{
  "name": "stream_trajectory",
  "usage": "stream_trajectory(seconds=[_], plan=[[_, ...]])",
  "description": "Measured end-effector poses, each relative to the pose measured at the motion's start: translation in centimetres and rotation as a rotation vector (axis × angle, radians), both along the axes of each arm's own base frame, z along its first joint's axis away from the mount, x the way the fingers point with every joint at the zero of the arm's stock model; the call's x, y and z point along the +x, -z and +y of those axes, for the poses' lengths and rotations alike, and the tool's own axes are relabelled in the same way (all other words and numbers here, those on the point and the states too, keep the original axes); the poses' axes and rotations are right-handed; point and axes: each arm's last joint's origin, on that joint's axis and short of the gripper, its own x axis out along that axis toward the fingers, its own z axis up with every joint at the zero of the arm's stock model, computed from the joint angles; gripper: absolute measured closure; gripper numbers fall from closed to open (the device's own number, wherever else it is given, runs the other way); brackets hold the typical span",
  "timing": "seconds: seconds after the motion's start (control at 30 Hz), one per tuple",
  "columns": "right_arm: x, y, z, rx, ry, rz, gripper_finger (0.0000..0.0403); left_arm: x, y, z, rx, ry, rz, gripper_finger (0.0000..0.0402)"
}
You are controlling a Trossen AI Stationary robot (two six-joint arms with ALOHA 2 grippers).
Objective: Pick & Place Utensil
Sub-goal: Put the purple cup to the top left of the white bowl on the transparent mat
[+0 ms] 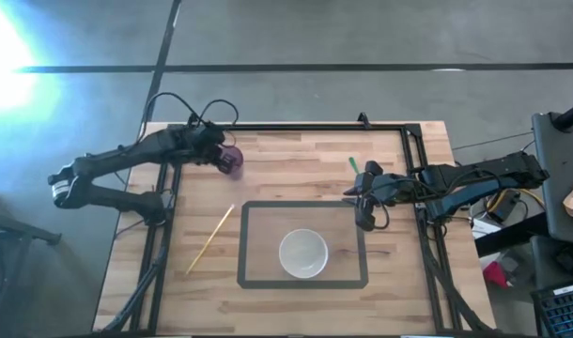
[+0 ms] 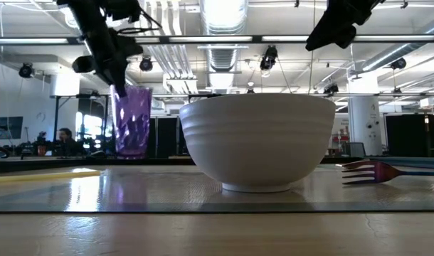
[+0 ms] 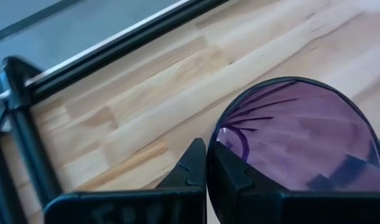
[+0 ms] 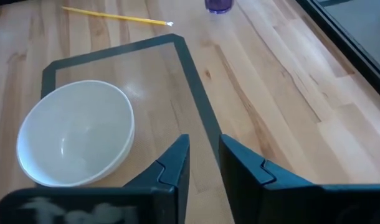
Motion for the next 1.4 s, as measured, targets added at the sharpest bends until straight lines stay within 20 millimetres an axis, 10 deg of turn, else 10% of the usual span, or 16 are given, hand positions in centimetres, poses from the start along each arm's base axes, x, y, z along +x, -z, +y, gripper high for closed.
stream_trajectory(seconds=[0.5,1.4], plan=[[-0.1,0.1,0.0,0.02,0.017,0.008,0.0327,1.5,-4.1,-2.3,-0.066,0.288,-0.165,0.0399],[-0.1,0.1,0.0,0.017,0.014,0.011,0.0339,6.2,-1.7,-9.1,-0.21,0.54,-0.077,0.0398]])
